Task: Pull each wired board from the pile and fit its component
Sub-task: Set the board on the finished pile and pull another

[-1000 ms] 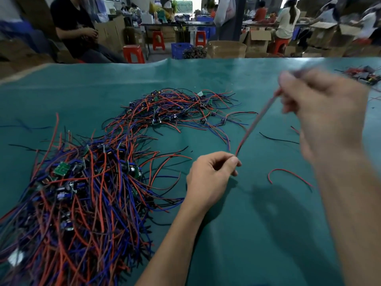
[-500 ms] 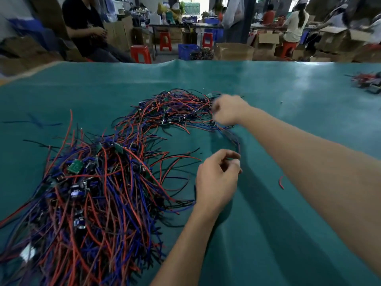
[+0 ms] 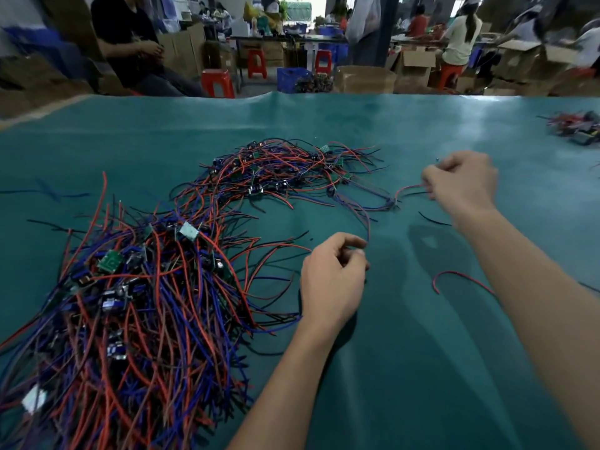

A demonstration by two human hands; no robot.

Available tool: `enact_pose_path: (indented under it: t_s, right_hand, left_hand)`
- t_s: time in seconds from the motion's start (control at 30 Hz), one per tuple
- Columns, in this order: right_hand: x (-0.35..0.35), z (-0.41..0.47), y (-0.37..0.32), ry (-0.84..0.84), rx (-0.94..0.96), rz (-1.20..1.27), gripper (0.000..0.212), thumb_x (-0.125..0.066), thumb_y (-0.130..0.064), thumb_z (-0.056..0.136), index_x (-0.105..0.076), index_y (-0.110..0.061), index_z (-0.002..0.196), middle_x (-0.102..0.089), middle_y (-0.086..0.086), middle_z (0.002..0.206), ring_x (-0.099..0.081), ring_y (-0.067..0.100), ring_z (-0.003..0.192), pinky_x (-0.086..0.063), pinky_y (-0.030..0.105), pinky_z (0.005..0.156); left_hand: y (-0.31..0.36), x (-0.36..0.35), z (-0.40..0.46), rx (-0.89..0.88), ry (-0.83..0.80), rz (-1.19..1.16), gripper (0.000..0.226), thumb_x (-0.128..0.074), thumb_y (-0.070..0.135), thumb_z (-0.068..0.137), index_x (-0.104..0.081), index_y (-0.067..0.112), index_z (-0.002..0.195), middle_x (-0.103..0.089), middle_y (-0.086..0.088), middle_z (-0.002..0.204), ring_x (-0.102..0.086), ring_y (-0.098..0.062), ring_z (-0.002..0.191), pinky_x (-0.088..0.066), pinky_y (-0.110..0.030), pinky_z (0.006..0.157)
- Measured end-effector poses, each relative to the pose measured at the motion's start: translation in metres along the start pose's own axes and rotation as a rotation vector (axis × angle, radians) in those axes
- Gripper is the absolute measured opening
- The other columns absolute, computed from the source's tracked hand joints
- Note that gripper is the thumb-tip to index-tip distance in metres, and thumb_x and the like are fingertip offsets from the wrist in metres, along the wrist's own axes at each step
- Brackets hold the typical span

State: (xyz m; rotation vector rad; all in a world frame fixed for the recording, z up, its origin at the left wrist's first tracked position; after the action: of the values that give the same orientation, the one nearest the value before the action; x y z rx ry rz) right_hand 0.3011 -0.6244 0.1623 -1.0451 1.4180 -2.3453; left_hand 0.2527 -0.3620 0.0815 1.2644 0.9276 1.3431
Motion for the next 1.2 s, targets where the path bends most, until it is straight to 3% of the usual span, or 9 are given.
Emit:
enact_pose_path:
  t_s: [0.13, 0.27, 0.4, 0.5, 0.63, 0.8, 0.9, 1.03, 1.2]
  right_hand:
    - [-0.014, -0.007, 0.011, -0.156, 0.060, -0.174, 0.016, -0.067, -0.031, 0.071, -0.066, -0.018, 0.081, -0.072, 0.007, 0.086, -0.069, 0.036, 0.096, -0.057, 0.043, 0.088]
    - [-0.074, -0.022, 0.011, -0.514, 0.213, -0.551, 0.040, -0.063, -0.040, 0.094, -0.061, -0.027, 0.132, -0.066, 0.008, 0.120, -0.055, 0.032, 0.125, -0.047, 0.036, 0.101]
    - [-0.075, -0.010, 0.009, -0.445, 0.163, -0.595, 0.014, -0.066, -0.031, 0.093, -0.070, -0.023, 0.103, -0.069, 0.014, 0.119, -0.062, 0.035, 0.112, -0.050, 0.032, 0.091]
    - [-0.042, -0.005, 0.008, -0.264, 0.102, -0.402, 0.010, -0.068, -0.014, 0.085, -0.070, -0.024, 0.085, -0.073, 0.011, 0.109, -0.068, 0.032, 0.099, -0.052, 0.029, 0.086]
    - [0.028, -0.015, 0.008, -0.037, -0.130, 0.381, 0.024, -0.071, -0.002, 0.082, -0.064, -0.010, 0.103, -0.066, 0.013, 0.087, -0.060, 0.021, 0.057, -0.053, 0.030, 0.059]
    - [0.064, -0.067, -0.021, -0.207, -0.193, 1.042, 0.015, -0.061, -0.004, 0.090, -0.063, -0.018, 0.094, -0.067, 0.001, 0.079, -0.063, 0.014, 0.061, -0.047, 0.022, 0.059]
    - [0.036, -0.112, -0.038, -0.432, -0.129, 0.985, 0.023, -0.063, 0.002, 0.081, -0.065, -0.018, 0.092, -0.072, -0.001, 0.084, -0.065, 0.013, 0.063, -0.046, 0.020, 0.056]
    - [-0.013, -0.152, -0.033, -0.521, -0.104, 0.826, 0.018, -0.069, 0.002, 0.081, -0.070, -0.011, 0.093, -0.077, 0.007, 0.090, -0.070, 0.017, 0.078, -0.055, 0.023, 0.069]
    - [-0.019, -0.150, -0.013, -0.423, -0.097, 0.796, 0.019, -0.069, 0.011, 0.084, -0.069, -0.007, 0.087, -0.076, 0.014, 0.087, -0.072, 0.020, 0.086, -0.057, 0.026, 0.074]
  left_hand:
    - [-0.003, 0.000, 0.000, 0.008, 0.005, -0.020, 0.014, -0.058, 0.018, 0.089, -0.069, 0.026, 0.088, -0.073, 0.011, 0.071, -0.060, -0.001, 0.057, -0.047, -0.026, 0.064]
    - [-0.003, 0.000, 0.000, 0.001, 0.008, -0.033, 0.015, -0.058, 0.015, 0.089, -0.069, 0.025, 0.087, -0.073, 0.010, 0.070, -0.058, -0.001, 0.052, -0.043, -0.024, 0.059]
    - [-0.005, 0.000, 0.002, 0.003, 0.010, -0.037, 0.014, -0.057, 0.018, 0.088, -0.069, 0.026, 0.087, -0.073, 0.010, 0.070, -0.058, -0.001, 0.052, -0.042, -0.020, 0.057]
    - [-0.004, 0.000, 0.002, 0.001, 0.011, -0.048, 0.015, -0.058, 0.016, 0.090, -0.069, 0.025, 0.087, -0.073, 0.011, 0.070, -0.058, -0.001, 0.051, -0.042, -0.023, 0.058]
    - [-0.005, 0.000, 0.002, 0.018, 0.007, -0.037, 0.015, -0.059, 0.015, 0.091, -0.070, 0.025, 0.088, -0.074, 0.010, 0.071, -0.053, 0.000, 0.048, -0.040, -0.023, 0.057]
    - [-0.001, 0.001, 0.002, -0.010, 0.000, -0.043, 0.013, -0.057, 0.021, 0.094, -0.069, 0.025, 0.090, -0.074, 0.010, 0.072, -0.050, -0.001, 0.047, -0.038, -0.017, 0.052]
    - [0.002, -0.003, 0.001, -0.019, -0.034, -0.084, 0.027, -0.051, 0.040, 0.099, -0.069, 0.022, 0.089, -0.075, 0.005, 0.070, -0.053, -0.008, 0.055, -0.046, -0.030, 0.058]
    - [0.003, -0.012, -0.002, 0.049, -0.130, -0.277, 0.045, -0.052, 0.063, 0.089, -0.075, 0.025, 0.080, -0.074, -0.003, 0.065, -0.060, -0.007, 0.054, -0.042, -0.018, 0.051]
    - [0.006, -0.017, -0.003, -0.032, -0.211, -0.248, 0.024, -0.072, 0.039, 0.079, -0.073, 0.016, 0.088, -0.077, -0.006, 0.073, -0.066, -0.016, 0.064, -0.051, -0.034, 0.069]
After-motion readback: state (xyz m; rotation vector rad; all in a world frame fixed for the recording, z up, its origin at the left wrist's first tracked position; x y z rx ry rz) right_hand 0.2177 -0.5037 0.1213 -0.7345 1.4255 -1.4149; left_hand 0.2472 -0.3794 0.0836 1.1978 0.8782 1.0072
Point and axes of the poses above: each hand's wrist, its own z-axis towards the middle knuckle, its own x-axis out of the back of the hand, y = z × x, the point moved 8 cm from there along z, towards the middle knuckle
